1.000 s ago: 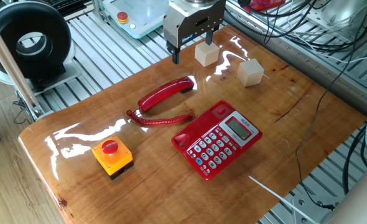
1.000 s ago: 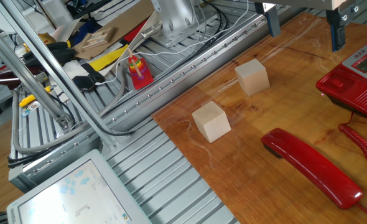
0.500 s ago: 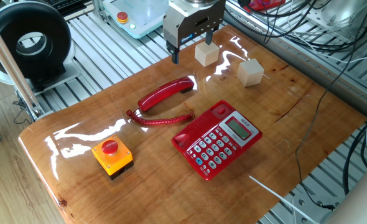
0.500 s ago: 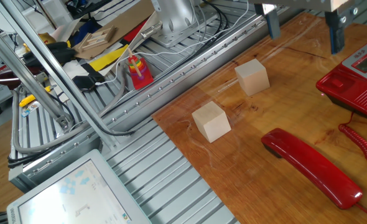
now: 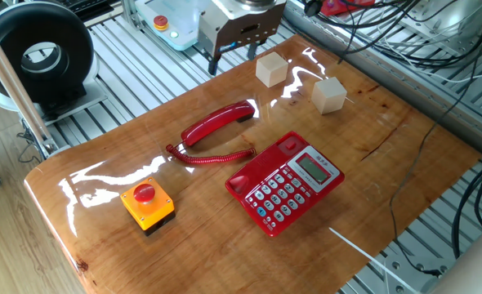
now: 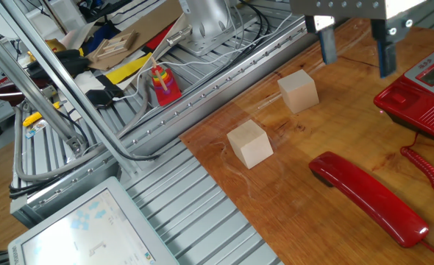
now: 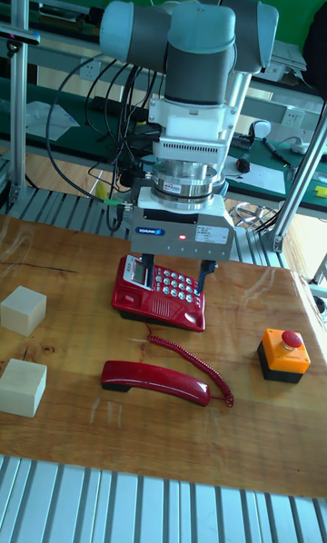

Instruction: Place the handset of the telephone on the corresponding phone cradle

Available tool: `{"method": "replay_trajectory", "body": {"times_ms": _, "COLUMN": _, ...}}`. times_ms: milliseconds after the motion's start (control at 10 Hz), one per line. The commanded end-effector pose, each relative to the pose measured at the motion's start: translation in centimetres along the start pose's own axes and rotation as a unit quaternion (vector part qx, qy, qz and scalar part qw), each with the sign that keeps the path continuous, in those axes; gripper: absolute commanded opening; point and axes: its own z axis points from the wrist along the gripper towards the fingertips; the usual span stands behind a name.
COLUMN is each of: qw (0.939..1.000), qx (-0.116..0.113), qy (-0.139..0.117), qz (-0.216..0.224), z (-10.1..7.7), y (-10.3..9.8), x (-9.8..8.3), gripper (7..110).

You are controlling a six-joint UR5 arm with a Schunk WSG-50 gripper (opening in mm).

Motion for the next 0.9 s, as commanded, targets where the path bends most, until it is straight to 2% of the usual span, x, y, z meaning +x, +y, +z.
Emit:
{"method": "replay_trajectory", "body": {"times_ms": 0, "qw": 0.9993, "qx": 0.017, "qy": 0.017, "qz": -0.027, "z": 0.2, "y": -0.6, "x": 0.9, "gripper": 7}}
{"method": "replay_trajectory", "body": {"times_ms": 300, "qw": 0.9996, "qx": 0.012, "qy": 0.011, "qz": -0.023, "z": 0.4, "y": -0.2, "x": 0.7, "gripper": 7}}
{"method": "replay_trajectory", "body": {"times_ms": 600, "qw": 0.9987, "qx": 0.029, "qy": 0.031, "qz": -0.028, "z": 0.0, "y": -1.0, "x": 1.7, "gripper": 7}}
{"method": "replay_trajectory", "body": {"times_ms": 800, "qw": 0.9981, "qx": 0.032, "qy": 0.034, "qz": -0.039, "z": 0.0, "y": -1.2, "x": 1.7, "gripper": 7}}
